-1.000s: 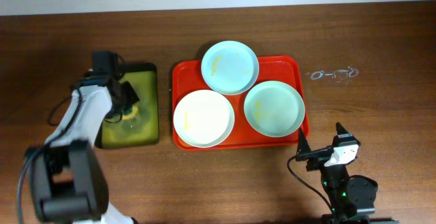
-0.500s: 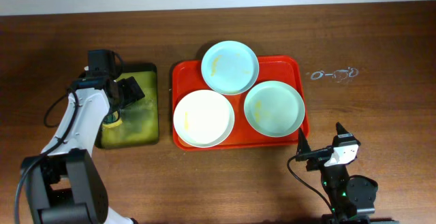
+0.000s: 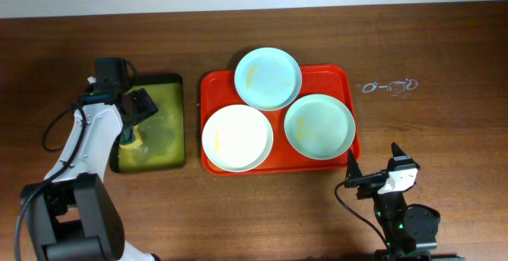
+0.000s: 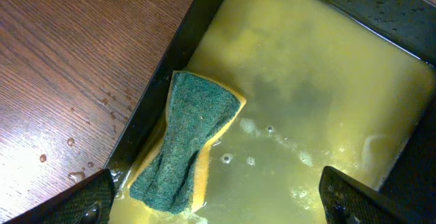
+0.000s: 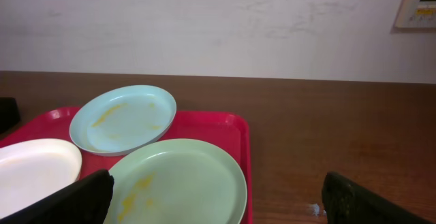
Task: Clean dirty plates on tray and stack at the side
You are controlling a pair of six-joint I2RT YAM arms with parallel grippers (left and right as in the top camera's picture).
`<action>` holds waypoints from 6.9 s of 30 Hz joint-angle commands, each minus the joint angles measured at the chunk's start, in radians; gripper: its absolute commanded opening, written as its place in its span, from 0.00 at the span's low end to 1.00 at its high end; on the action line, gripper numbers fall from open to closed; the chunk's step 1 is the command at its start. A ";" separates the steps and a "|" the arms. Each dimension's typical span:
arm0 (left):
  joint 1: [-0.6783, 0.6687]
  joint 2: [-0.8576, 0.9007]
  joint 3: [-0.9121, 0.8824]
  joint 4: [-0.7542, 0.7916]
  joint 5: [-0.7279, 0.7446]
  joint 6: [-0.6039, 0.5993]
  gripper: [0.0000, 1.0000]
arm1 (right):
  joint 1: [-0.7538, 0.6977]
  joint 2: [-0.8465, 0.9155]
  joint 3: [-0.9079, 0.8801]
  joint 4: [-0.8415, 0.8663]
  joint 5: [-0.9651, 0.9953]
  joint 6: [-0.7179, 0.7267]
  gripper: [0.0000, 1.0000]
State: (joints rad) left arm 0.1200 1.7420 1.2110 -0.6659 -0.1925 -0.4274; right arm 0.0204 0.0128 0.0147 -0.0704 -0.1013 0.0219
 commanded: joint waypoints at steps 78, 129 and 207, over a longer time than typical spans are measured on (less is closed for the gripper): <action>-0.375 -0.119 0.227 -0.218 0.192 -0.095 0.82 | 0.006 -0.006 -0.009 -0.001 0.008 -0.006 0.98; -0.141 -0.154 0.225 -0.349 0.163 -0.095 0.99 | 0.385 1.975 1.481 -0.658 -0.249 0.139 0.54; -0.481 0.148 0.055 -0.086 -0.063 -0.103 0.00 | 0.386 2.127 1.463 -0.631 -0.254 0.105 0.04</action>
State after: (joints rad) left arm -0.4114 1.9057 1.2442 -0.7712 -0.2863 -0.5354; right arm 0.4038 2.1273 1.4822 -0.7010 -0.3641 0.1341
